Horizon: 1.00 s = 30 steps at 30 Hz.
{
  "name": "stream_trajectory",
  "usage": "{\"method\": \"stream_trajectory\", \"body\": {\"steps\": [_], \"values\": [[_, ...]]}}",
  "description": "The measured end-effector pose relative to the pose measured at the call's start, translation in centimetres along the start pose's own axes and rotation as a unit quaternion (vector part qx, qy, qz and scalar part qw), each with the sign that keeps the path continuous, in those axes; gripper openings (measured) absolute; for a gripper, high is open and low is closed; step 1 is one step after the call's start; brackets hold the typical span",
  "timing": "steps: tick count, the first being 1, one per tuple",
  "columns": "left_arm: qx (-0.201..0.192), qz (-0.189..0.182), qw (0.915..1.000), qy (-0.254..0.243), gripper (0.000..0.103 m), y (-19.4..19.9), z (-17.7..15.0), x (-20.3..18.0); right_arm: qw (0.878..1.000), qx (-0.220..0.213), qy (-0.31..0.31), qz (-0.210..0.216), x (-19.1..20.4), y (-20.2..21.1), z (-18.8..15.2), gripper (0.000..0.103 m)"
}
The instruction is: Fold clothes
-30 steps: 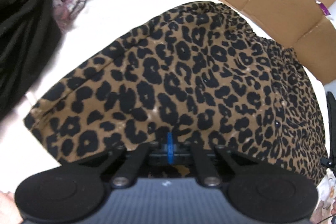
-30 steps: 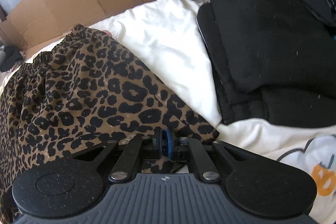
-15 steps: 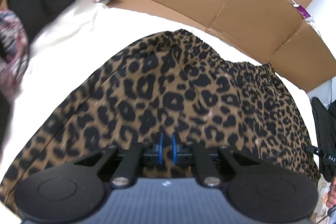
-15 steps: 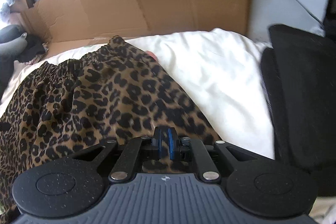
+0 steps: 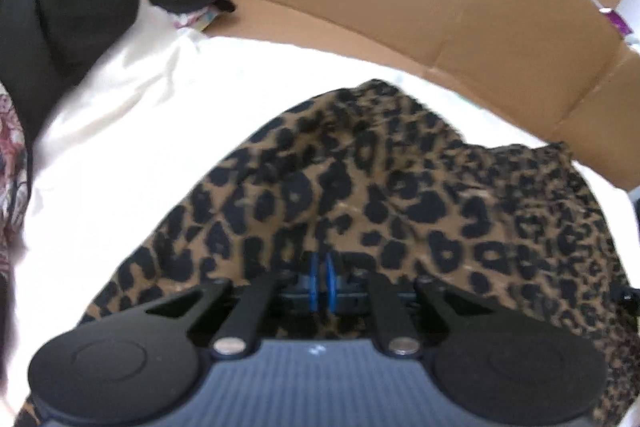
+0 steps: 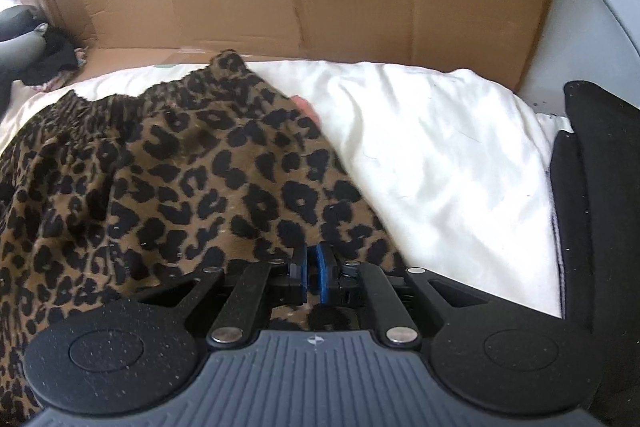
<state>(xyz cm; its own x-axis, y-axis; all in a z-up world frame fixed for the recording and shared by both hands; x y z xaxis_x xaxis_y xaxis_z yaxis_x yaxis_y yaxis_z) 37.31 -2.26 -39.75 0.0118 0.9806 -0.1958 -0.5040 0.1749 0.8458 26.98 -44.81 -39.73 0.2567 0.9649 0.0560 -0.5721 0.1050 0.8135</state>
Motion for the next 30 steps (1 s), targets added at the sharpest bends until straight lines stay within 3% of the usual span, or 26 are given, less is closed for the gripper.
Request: {"method": "stream_trajectory", "body": {"steps": [5,9,17,22,30], "values": [[-0.016,0.059,0.9981,0.012,0.003,0.5,0.2,1.6,1.0,0.006,-0.001,-0.025,-0.9,-0.1,-0.1,0.008],[-0.014,0.066,0.9975,0.019,0.003,1.1,0.2,1.5,0.998,0.009,0.014,-0.053,0.2,0.2,0.4,0.011],[-0.03,0.023,0.9993,0.008,0.004,3.0,1.0,-1.1,1.0,-0.013,0.017,-0.005,2.8,0.8,2.1,0.011],[-0.032,-0.033,0.9987,-0.022,0.004,3.0,0.5,-5.1,0.999,-0.01,0.033,0.011,4.3,0.1,2.4,0.011],[-0.036,-0.123,0.9875,-0.091,0.006,2.7,1.4,-9.2,1.0,-0.004,0.023,0.009,4.5,-2.2,3.4,0.011]]}}
Point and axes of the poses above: each gripper's, at about its wrist camera, not at the fingertips, and y roughly against the way its jaws point, x to its left, z to its top, the point moved 3 cm from there along -y, roughly the way its jaws point, and after that the axes turned 1 degree about y, right-handed, at the moved point
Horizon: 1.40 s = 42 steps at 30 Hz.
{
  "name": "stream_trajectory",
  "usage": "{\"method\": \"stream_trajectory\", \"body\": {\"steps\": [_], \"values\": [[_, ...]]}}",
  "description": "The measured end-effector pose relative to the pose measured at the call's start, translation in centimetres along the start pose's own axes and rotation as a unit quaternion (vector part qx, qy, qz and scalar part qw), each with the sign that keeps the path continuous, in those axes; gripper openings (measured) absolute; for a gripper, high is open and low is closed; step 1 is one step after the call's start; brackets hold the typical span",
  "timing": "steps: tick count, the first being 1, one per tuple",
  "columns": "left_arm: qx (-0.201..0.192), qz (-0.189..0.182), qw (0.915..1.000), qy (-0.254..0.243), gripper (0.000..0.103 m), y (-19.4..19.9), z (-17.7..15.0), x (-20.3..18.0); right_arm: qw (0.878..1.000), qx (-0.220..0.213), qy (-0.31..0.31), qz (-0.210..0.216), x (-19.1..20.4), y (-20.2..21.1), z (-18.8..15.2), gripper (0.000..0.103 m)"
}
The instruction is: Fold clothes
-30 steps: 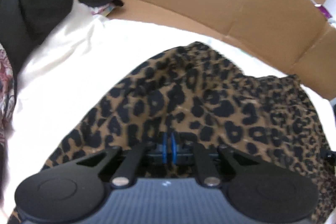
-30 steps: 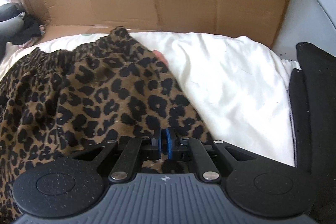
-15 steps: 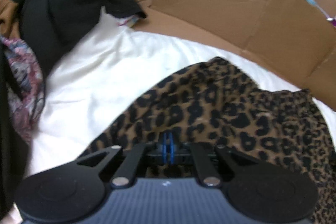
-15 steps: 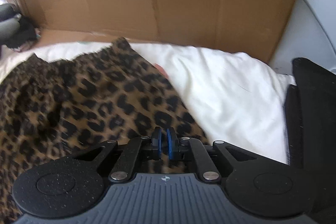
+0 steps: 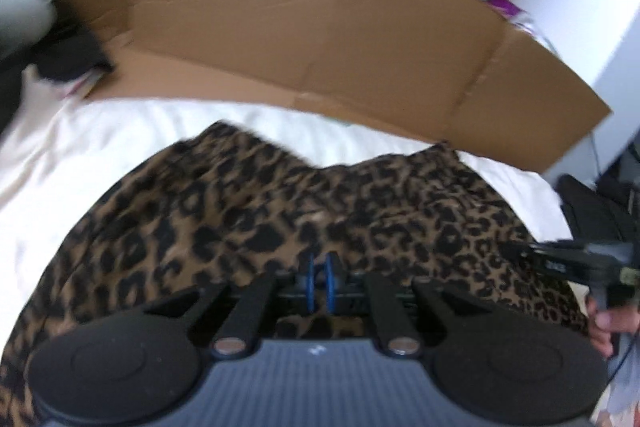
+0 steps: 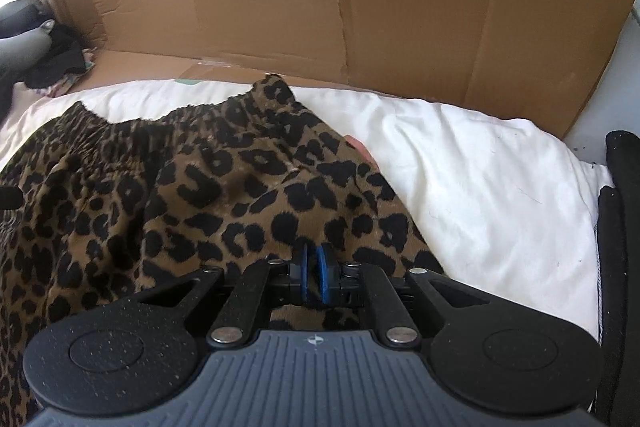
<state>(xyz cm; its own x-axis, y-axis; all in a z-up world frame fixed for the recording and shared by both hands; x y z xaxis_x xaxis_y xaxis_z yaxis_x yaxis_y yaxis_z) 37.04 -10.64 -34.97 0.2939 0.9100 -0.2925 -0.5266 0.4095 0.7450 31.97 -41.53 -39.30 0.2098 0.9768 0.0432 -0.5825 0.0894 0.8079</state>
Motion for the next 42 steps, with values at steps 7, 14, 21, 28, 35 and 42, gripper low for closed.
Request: {"method": "stream_trajectory", "body": {"steps": [7,14,21,28,35,42], "values": [[0.043,0.008,0.9988,-0.021,0.01,-3.9,0.2,0.4,1.0,0.005,-0.013,-0.018,-1.6,-1.5,0.5,0.011],[0.057,0.039,0.9975,0.017,0.003,-5.3,0.7,2.6,0.999,0.001,-0.003,-0.05,-1.0,-0.5,0.7,0.011],[0.033,0.024,0.9984,0.039,0.004,-2.6,0.5,2.1,0.998,-0.017,0.057,0.031,3.7,2.6,-0.3,0.011],[0.043,-0.014,0.9983,0.037,0.004,-1.7,0.0,0.4,0.996,0.019,0.068,0.059,6.6,0.8,-1.8,0.011],[0.047,-0.017,0.9969,0.061,0.007,-0.1,-1.8,1.0,0.997,0.023,0.008,0.072,7.1,-1.4,-0.3,0.012],[0.064,-0.004,0.9958,0.065,0.008,1.2,-4.5,2.5,0.995,0.015,-0.012,0.096,6.7,0.1,-0.1,0.027]]}}
Point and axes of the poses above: each gripper's, at about its wrist camera, not at the fingertips, and y roughly against the way its jaws point, x to its left, z to its top, the point moved 3 cm from there along -y, roughly the way its jaws point, and after that the axes turned 1 degree about y, right-handed, at the moved point
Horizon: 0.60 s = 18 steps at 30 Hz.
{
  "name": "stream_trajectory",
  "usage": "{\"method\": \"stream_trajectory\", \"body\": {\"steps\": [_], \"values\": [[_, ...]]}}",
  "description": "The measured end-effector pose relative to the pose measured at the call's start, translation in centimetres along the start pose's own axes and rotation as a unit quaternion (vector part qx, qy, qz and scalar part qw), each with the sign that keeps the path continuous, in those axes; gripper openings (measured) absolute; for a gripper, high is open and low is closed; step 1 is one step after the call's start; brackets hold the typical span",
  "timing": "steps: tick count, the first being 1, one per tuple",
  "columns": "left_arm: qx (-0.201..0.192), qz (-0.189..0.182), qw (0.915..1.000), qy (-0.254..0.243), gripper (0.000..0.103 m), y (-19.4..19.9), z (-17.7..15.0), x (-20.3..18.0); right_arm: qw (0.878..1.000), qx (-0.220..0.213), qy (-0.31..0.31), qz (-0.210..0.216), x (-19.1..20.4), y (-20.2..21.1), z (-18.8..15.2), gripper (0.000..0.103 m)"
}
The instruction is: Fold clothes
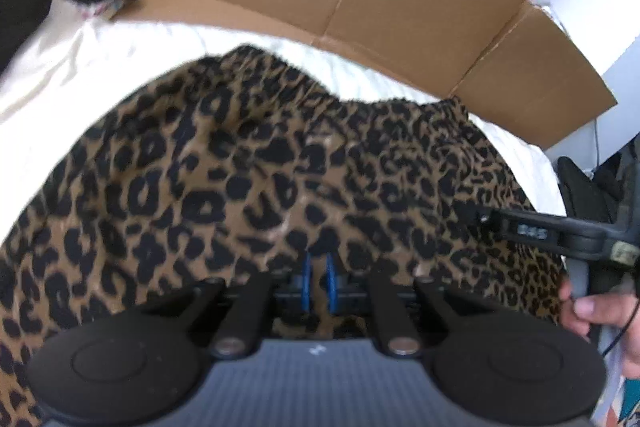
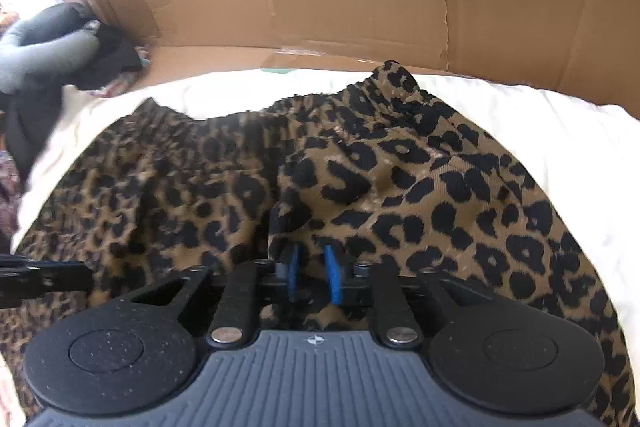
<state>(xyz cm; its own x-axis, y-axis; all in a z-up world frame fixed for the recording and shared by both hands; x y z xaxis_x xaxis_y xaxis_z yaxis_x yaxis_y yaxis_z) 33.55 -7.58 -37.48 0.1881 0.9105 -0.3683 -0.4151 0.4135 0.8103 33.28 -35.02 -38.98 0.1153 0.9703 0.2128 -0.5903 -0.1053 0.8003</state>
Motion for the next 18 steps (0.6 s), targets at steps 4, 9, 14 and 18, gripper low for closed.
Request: {"method": "stream_trajectory", "body": {"steps": [4,9,14,18], "values": [[0.013,0.007,0.9999,-0.006,0.008,-1.0,-1.1,0.3,1.0,0.0,0.017,0.009,0.5,2.0,-1.5,0.031],[0.011,0.021,0.9992,-0.033,0.008,-1.2,-2.1,0.4,0.998,0.009,0.058,0.003,1.5,3.9,-4.1,0.034],[0.006,0.027,0.9989,-0.039,0.008,0.2,-2.7,1.1,0.996,0.029,0.08,-0.017,2.0,4.0,-7.2,0.035],[0.002,0.043,0.9986,-0.03,0.01,2.1,-3.3,2.6,0.997,0.043,0.059,-0.03,2.0,4.6,-7.6,0.037]]}}
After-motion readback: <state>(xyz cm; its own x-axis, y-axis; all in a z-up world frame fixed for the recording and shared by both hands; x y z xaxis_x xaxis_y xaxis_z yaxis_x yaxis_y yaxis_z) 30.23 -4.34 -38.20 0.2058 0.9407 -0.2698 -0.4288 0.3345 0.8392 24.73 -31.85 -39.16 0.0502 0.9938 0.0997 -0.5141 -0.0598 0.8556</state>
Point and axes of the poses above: each gripper's, at about its wrist camera, not at the fingertips, and y roughly against the way its jaws point, x to its left, z to its top, the point moved 3 cm from there along -y, roughly the way its jaws point, and after that the axes turned 1 degree about y, right-handed, at the moved point
